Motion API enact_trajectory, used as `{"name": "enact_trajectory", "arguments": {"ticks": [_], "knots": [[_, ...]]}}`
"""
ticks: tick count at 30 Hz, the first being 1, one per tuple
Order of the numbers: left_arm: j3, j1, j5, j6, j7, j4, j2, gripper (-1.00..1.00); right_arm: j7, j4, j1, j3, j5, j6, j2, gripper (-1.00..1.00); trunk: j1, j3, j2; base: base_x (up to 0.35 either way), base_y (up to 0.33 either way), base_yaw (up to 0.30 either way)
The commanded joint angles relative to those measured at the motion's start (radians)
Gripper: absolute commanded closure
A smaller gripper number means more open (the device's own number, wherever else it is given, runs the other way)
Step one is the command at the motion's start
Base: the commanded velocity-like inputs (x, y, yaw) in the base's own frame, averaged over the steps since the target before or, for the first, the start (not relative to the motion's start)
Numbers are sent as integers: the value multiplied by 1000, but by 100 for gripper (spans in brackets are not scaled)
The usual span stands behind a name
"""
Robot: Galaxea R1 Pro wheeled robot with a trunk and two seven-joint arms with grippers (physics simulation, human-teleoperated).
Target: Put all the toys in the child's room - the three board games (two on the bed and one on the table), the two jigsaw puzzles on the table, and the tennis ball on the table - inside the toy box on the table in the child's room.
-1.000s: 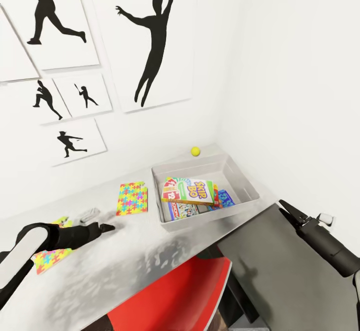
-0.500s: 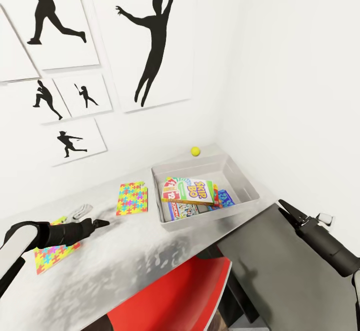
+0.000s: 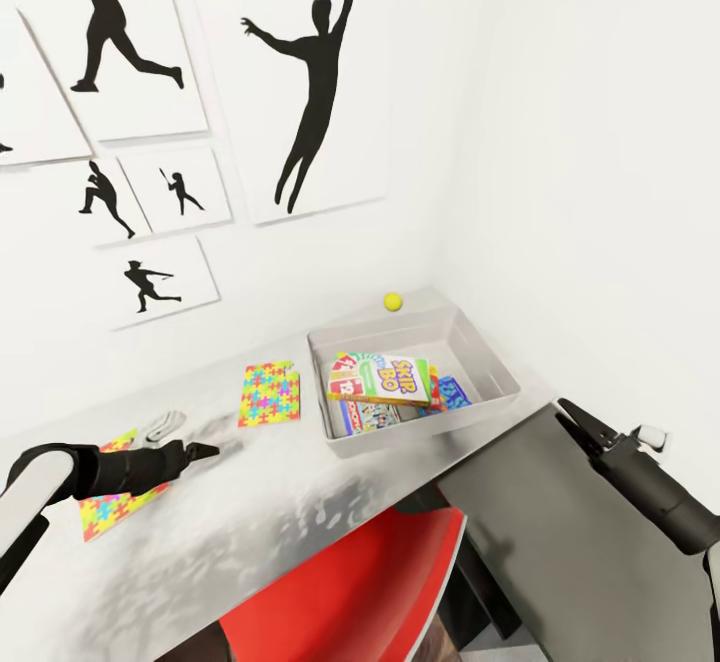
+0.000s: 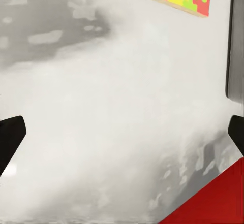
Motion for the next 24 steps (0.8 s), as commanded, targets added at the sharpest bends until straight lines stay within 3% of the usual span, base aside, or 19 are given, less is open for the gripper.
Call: {"name": "enact_trajectory", "arguments": {"ticks": [1, 8, 24], "knots": [[2, -1, 12, 7, 10, -1, 1, -100, 10, 0, -1, -1, 0, 5, 0, -100, 1, 0, -2, -4, 3, 0], [58, 0, 18, 28, 10, 0, 1, -100, 43, 0, 13, -2, 1, -17, -2, -100, 1, 11, -2, -1, 1, 0], [71, 1, 17, 31, 9, 0, 1, -100, 50, -2, 25, -1, 1, -54, -2, -100, 1, 38, -2, -128, 0, 1]]}}
